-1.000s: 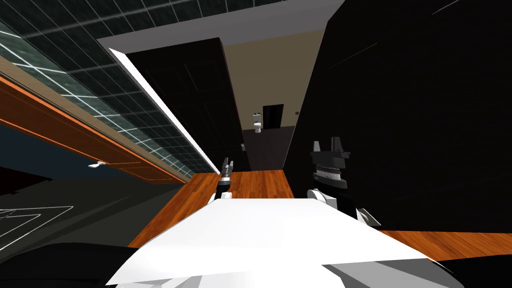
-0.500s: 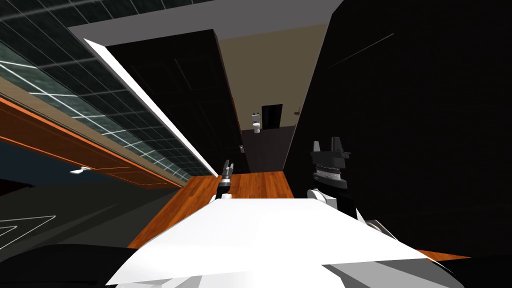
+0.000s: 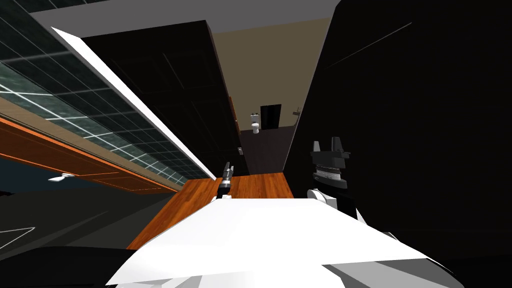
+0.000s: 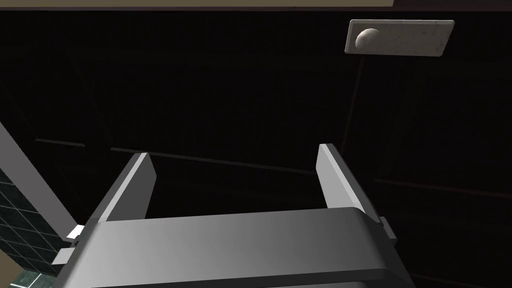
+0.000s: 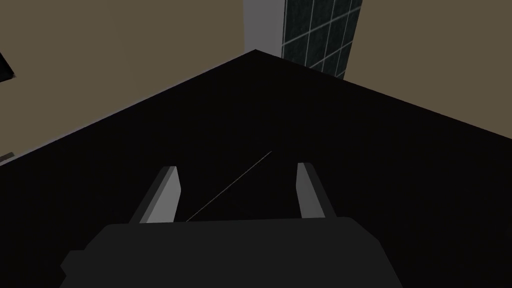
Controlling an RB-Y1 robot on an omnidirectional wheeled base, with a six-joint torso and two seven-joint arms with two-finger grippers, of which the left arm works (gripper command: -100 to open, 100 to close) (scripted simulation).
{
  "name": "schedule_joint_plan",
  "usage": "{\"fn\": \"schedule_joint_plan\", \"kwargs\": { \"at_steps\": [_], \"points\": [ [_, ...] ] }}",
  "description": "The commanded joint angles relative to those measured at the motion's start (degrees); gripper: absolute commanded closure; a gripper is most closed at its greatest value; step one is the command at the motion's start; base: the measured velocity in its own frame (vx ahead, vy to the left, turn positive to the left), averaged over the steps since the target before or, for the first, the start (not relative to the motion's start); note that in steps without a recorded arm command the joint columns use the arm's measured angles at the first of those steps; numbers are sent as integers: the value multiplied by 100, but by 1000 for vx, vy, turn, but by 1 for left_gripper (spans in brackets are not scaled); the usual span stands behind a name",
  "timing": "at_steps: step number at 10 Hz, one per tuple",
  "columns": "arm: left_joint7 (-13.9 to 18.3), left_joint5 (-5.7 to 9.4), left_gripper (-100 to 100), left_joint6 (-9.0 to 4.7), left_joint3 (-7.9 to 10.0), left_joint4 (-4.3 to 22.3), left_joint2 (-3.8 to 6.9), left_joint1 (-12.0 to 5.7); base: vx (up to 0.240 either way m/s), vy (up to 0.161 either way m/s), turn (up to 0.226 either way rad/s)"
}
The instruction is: Pull the door open
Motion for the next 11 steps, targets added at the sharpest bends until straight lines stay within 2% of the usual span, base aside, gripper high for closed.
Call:
{"fn": "schedule_joint_plan", "kwargs": {
  "at_steps": [1,4,7,11],
  "points": [
    [15,12,-100,-17,24,210,23,-59,100,14,-31],
    [32,29,-100,-61,62,591,54,-158,106,11,-34],
    [57,55,-100,-128,119,1170,96,-310,134,19,-53],
    [75,73,-100,-175,159,1572,122,-415,111,7,-29]
  ]
}}
